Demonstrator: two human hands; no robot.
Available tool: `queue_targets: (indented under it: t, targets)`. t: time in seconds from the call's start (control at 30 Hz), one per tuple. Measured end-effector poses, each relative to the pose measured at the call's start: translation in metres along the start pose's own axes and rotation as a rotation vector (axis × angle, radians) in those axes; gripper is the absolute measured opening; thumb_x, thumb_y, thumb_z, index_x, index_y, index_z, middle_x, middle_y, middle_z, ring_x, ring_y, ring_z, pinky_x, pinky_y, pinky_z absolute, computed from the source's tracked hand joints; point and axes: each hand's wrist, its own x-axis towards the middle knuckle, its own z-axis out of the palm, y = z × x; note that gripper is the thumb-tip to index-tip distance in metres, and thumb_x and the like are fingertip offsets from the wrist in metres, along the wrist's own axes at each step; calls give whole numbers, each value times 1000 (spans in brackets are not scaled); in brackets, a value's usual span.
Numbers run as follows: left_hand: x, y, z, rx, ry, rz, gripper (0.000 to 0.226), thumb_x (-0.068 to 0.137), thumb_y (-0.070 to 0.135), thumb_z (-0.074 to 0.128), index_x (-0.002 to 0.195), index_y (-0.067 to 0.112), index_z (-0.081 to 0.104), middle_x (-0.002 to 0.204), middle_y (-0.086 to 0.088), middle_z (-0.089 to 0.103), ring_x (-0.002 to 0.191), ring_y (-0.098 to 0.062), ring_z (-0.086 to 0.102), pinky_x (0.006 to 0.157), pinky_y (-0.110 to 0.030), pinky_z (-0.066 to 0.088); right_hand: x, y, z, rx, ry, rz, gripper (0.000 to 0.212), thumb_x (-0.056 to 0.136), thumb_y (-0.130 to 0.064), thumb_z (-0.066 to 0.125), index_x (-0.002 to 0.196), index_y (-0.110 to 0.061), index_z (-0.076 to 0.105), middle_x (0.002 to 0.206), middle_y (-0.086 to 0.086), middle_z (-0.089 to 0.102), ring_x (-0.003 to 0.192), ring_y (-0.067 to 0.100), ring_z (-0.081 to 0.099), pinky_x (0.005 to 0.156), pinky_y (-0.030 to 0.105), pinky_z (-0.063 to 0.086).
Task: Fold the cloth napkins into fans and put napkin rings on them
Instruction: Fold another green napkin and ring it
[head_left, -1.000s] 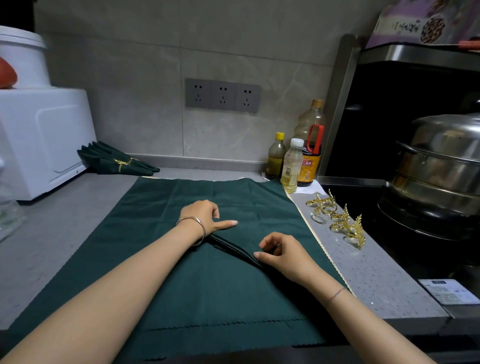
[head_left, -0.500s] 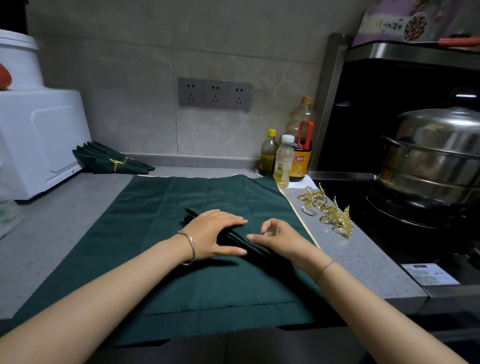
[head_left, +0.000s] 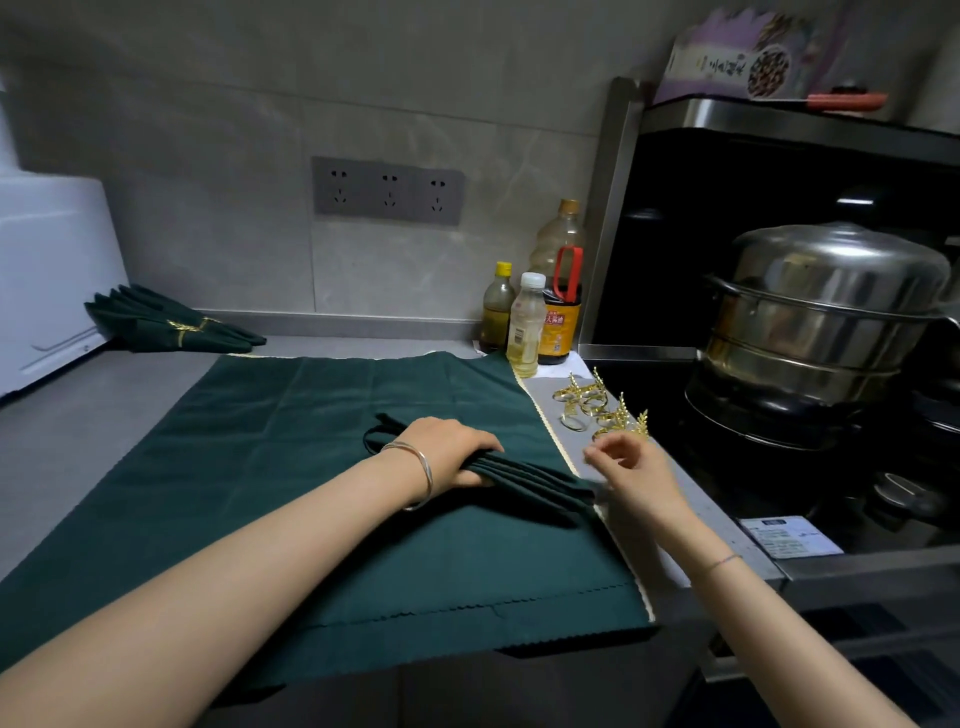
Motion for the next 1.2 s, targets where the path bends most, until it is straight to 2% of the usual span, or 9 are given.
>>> queue_targets:
  t: [0.13, 0.23, 0.3, 0.43, 0.53, 0.63, 0.8, 1.0, 1.2]
  targets:
    - [11, 8, 3, 9, 9, -66, 40, 92, 46, 53, 130, 33, 50, 121, 2, 62, 113, -22, 55, 85, -29, 41, 15, 28, -29, -233, 304, -91, 27, 83, -18, 71, 103, -10, 55, 103, 5, 55, 86, 17, 52, 75, 25, 43]
    - [16, 13, 7, 34, 6, -95, 39, 92, 47, 53, 128, 32, 51, 120, 2, 63, 113, -22, 56, 86, -30, 41, 31, 45, -40, -313, 260, -14, 40, 88, -26, 65, 120, -8, 53, 122, 10, 52, 113, 24, 51, 97, 37, 43]
    - [17, 14, 7, 47, 5, -114, 39, 93, 47, 52, 129, 32, 50, 119, 1, 63, 112, -23, 56, 86, -31, 41, 41, 52, -43, -364, 182, 42, 43, 89, -32, 62, 126, -9, 53, 129, 10, 52, 120, 26, 49, 102, 43, 41]
    - [15, 12, 7, 29, 36, -139, 37, 94, 47, 50, 128, 32, 50, 116, 1, 64, 109, -23, 57, 82, -30, 41, 48, 60, -43, -438, 112, 60, 32, 88, -33, 64, 113, -13, 63, 120, 5, 57, 112, 22, 53, 100, 44, 42]
    - [14, 11, 6, 19, 49, -141, 36, 94, 48, 48, 126, 32, 51, 114, 2, 65, 106, -23, 58, 79, -29, 40, 40, 52, -41, -318, 32, -22, 10, 89, -22, 65, 85, -13, 64, 89, 0, 62, 83, 13, 55, 80, 25, 45]
    - [11, 7, 5, 16, 60, -136, 35, 95, 48, 47, 125, 32, 51, 113, 2, 65, 105, -23, 59, 77, -29, 41, 29, 33, -38, -123, -142, -89, 13, 90, -12, 62, 83, 0, 64, 77, 4, 65, 67, 3, 59, 66, 7, 42]
    - [3, 0, 1, 62, 53, -129, 36, 96, 46, 44, 129, 31, 49, 116, 0, 64, 108, -24, 57, 78, -30, 40, 17, 6, -34, -45, -453, -89, 12, 86, -13, 66, 84, -2, 65, 77, -1, 70, 75, 5, 64, 78, 15, 49]
    - [-11, -7, -7, 190, 1, -123, 38, 98, 44, 44, 133, 29, 46, 119, -4, 62, 112, -25, 56, 81, -30, 41, 17, -13, -22, -20, -519, -21, 29, 75, -4, 76, 92, -8, 53, 84, 5, 68, 80, 13, 66, 79, 21, 52]
    - [-25, -12, -10, 233, -26, -86, 35, 98, 42, 45, 130, 30, 47, 117, -1, 64, 110, -23, 57, 80, -29, 40, 9, -29, -7, -86, -607, 40, 39, 71, -13, 81, 99, -11, 53, 93, 10, 67, 83, 18, 65, 88, 35, 50]
